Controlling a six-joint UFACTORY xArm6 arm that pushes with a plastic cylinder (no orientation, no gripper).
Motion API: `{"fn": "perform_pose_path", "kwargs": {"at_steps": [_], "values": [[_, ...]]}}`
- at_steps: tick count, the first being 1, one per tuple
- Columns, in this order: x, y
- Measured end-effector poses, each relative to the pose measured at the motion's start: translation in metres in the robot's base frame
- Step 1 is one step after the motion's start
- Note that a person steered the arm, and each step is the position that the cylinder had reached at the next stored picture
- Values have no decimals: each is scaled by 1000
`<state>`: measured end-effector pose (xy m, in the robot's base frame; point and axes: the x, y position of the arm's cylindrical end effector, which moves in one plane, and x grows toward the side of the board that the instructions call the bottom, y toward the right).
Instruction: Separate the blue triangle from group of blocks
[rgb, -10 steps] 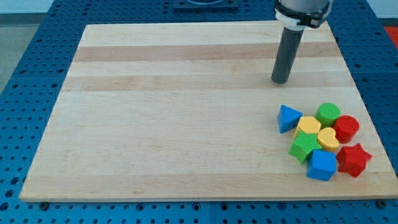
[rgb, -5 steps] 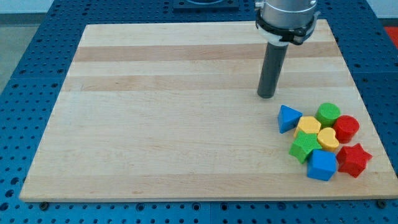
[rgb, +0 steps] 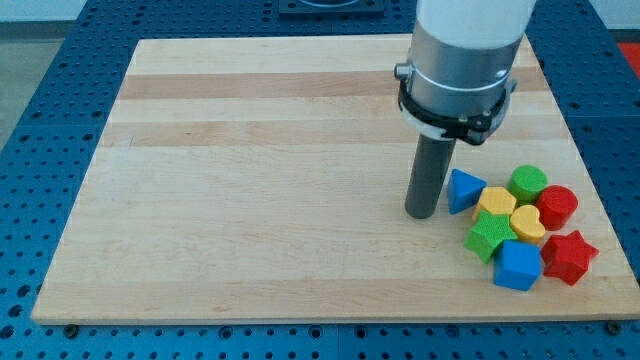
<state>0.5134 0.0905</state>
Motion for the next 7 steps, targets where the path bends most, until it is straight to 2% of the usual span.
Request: {"fn": "perform_pose_path", "kwargs": {"at_steps": [2,4,7], "values": [[23,-4],[21,-4],[21,28]]}}
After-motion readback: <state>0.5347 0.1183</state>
